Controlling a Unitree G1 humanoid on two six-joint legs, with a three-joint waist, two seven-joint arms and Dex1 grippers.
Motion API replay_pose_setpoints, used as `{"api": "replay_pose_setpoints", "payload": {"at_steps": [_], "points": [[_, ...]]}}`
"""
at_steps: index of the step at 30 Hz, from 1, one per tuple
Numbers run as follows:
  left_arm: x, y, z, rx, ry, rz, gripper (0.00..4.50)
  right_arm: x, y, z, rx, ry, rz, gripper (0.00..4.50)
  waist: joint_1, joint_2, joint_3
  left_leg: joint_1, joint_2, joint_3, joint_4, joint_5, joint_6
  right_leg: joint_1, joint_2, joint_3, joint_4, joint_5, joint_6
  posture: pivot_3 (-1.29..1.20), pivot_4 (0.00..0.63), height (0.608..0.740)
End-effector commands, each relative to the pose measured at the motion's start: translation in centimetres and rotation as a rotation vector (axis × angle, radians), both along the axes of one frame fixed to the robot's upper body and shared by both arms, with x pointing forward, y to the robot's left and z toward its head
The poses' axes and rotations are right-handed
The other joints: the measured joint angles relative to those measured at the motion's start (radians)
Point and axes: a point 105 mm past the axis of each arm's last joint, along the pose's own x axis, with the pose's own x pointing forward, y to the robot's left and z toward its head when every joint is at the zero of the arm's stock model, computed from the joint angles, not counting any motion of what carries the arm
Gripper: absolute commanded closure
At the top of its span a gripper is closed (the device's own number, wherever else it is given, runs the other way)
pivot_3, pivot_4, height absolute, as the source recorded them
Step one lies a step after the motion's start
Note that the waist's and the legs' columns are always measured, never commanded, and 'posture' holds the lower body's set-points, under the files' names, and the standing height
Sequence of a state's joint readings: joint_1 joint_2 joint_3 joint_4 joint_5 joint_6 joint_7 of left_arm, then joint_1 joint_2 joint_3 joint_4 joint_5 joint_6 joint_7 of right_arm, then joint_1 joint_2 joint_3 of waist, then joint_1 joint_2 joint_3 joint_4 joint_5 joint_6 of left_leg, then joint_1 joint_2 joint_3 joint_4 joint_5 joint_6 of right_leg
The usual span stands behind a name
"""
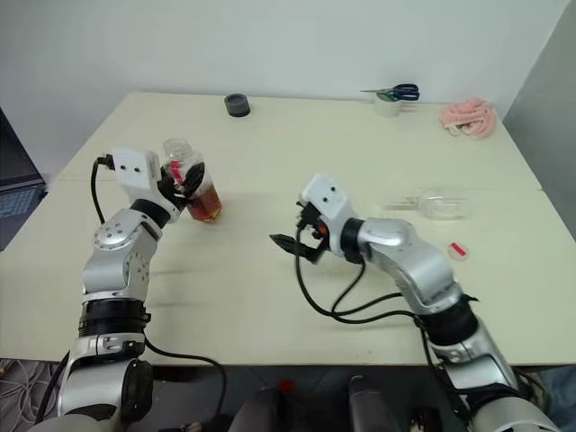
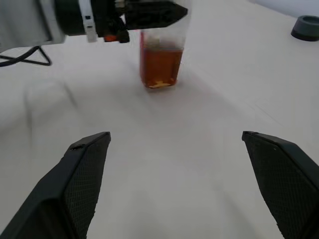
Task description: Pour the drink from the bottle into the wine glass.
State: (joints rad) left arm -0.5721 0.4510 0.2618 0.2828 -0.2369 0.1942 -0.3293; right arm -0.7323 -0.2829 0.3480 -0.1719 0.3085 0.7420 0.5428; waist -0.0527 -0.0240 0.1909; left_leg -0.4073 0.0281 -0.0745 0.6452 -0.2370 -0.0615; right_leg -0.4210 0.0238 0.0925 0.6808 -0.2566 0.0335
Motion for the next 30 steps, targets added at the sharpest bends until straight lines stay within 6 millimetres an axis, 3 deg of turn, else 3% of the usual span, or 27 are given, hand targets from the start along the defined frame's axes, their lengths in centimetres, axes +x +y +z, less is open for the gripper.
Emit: {"api": "replay_pose_setpoints", "payload": {"at_steps": [1, 13, 21, 30], "points": [[-1.3, 1.2, 3.6, -0.013, -0.131, 0.054, 2.66, -0.3, 0.7, 1.1, 0.004, -0.071, 0.044, 0.00, 0.006, 0.000, 0.000, 0.000, 0.000, -0.001, 0.000, 0.000, 0.000, 0.000, 0.000, -0.002, 0.000, 0.000, 0.000, 0.00, 0.150, 0.740], [-1.7, 2.6, 0.9, -0.076, -0.050, 0.095, 2.66, 0.1, 1.4, 1.0, -0.009, -0.072, 0.076, 0.00, 0.011, -0.001, 0.000, -0.001, 0.000, -0.003, 0.000, 0.000, 0.000, 0.000, 0.000, -0.004, 0.000, 0.000, 0.000, 0.00, 0.150, 0.740], [-2.4, 3.2, -0.2, -0.080, -0.027, 0.111, 0.12, 0.2, 1.5, 0.6, -0.013, -0.058, 0.077, 0.00, 0.011, -0.001, 0.000, -0.001, 0.000, -0.003, 0.000, 0.000, 0.000, 0.000, -0.001, -0.004, 0.000, 0.000, 0.000, 0.00, 0.150, 0.740], [-5.0, 3.5, -2.4, -0.057, 0.046, 0.106, 0.05, 1.1, 0.9, 0.2, -0.010, -0.042, 0.051, 0.00, 0.007, -0.001, 0.000, 0.000, 0.000, -0.003, 0.000, 0.000, 0.000, 0.000, -0.001, -0.003, 0.001, 0.000, -0.001, 0.00, 0.150, 0.740]]}}
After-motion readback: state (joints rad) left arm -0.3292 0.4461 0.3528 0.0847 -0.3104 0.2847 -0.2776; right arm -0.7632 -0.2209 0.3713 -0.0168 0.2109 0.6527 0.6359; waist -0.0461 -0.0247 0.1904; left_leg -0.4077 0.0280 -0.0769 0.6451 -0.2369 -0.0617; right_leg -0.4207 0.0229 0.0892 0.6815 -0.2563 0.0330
